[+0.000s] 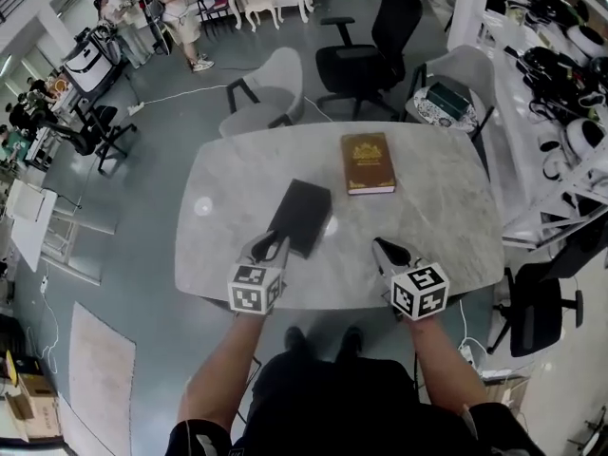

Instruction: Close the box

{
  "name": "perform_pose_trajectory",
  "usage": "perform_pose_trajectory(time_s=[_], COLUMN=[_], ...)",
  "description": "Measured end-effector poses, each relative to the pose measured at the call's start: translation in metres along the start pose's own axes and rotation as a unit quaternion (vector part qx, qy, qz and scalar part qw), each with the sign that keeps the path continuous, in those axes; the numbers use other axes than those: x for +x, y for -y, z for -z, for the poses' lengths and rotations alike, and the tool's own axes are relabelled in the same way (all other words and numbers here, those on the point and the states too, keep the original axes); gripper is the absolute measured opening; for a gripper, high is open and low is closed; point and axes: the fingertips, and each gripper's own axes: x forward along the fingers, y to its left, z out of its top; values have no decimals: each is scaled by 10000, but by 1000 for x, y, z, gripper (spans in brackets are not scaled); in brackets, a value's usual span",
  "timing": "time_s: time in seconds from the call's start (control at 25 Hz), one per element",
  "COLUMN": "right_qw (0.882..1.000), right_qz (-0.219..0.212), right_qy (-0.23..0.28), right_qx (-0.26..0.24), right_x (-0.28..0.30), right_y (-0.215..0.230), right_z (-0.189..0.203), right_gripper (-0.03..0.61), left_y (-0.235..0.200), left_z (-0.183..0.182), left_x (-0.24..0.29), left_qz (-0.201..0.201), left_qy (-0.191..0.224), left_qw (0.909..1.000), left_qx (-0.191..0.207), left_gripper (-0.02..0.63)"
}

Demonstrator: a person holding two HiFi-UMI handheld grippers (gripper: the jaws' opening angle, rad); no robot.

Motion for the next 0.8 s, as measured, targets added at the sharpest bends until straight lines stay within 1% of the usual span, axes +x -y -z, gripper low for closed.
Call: perform_pose_trajectory(time_s=[0.12,0.2,0.36,0.52,0.68,0.8], right_qw=[9998,9994,9984,9963,9931,9901], right_qz=[-58,-75,-28,29,18,126], right_qy=[172,286,548,780,1001,1156], right_qx=[-120,-166,-157,-356,-614,-786], right_x=[1,3,10,21,27,20], right_y=[-13,-24,-44,-72,-104,-121], right_z=[-18,-29,-50,-72,-93,-110], right_gripper=[3,3,3,3,3,3], left_y=[-6,-12,-25,-42,-62,-75], left_z=[-15,-19,-32,-40,-47,-52], left_x=[-24,-39,-62,-80,-93,-103], left_qz=[30,24,79,104,196,230], left_qy=[356,484,624,712,837,952], left_qw=[9992,9985,9974,9970,9957,9945], left_qx=[-159,-236,-348,-269,-349,-369], left_gripper=[94,89,89,87,74,58])
